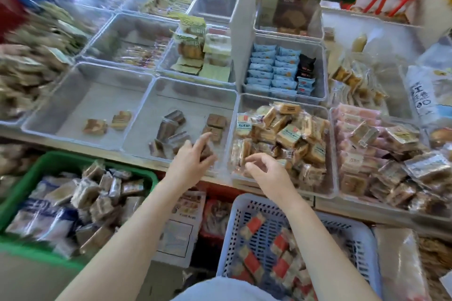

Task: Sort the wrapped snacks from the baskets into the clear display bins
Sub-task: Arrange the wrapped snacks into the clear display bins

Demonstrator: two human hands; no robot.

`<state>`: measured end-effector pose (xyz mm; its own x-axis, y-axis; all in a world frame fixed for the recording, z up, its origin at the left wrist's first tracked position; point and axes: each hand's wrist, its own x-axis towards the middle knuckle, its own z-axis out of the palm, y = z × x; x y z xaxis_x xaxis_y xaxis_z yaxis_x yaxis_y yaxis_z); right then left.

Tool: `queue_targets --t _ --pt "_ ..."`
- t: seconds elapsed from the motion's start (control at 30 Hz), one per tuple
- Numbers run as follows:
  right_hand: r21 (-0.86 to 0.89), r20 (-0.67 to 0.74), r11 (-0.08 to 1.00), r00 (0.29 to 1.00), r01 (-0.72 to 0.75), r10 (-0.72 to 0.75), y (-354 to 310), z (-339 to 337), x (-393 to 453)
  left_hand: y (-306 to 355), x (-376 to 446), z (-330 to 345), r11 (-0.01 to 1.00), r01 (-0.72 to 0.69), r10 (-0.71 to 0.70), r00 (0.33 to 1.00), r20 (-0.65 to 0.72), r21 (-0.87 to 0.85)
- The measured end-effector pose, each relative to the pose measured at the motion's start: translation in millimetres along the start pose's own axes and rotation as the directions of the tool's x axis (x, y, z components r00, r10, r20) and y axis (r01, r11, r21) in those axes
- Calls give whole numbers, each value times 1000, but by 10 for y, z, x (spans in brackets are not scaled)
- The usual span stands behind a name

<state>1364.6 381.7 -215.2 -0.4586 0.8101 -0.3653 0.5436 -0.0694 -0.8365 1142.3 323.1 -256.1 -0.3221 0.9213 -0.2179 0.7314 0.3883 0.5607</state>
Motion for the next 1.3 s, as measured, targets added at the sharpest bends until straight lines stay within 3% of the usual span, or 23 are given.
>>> queue_targets --t 0.17,0.3,0.43,0.5,0.6,0.67,0.77,0.83,0.9,1.0,1.07,1.2,1.3 --pt "-171 -27 985 1000 -13 9 -49 161 127 -527 512 -115 986 107 -111 994 20 127" --pt "-295 -42 955 999 5 -18 -38 134 101 -488 572 -87 971 161 -177 981 82 179" --pt "-361 -116 931 993 -48 6 112 -171 -7 113 351 35 992 4 0 999 -33 125" --pt "-331 -226 938 974 -104 29 265 -453 -92 578 165 156 992 -121 122 992 -12 32" --pt "-311 -473 927 880 -210 40 606 -995 -265 1219 -45 433 959 -284 282 954 99 3" --pt "-324 -651 884 757 -338 51 867 -1410 -375 1530 -89 653 927 -365 342 916 209 83" --pt "-278 -819 824 570 -494 65 1202 -2004 -465 1815 -100 938 893 -412 337 879 338 182" --pt "-288 -862 797 506 -530 24 1360 -2328 -475 1937 -102 1085 884 -408 304 873 382 229" --pt "-364 -852 726 523 -584 -6 1495 -2567 -434 2039 -116 1182 876 -407 282 867 410 258" --pt "-498 -748 599 660 -627 69 1672 -2754 -310 2150 -147 1268 873 -409 279 865 418 264" --pt "-555 -699 546 707 -628 103 1765 -2786 -246 2205 -166 1296 878 -402 278 871 406 262" --pt "-582 -716 542 698 -606 12 1772 -2791 -241 2257 -201 1306 876 -406 298 880 371 260" --pt "-537 -748 650 660 -539 -71 1660 -2765 -339 2266 -233 1275 882 -413 331 885 326 225"
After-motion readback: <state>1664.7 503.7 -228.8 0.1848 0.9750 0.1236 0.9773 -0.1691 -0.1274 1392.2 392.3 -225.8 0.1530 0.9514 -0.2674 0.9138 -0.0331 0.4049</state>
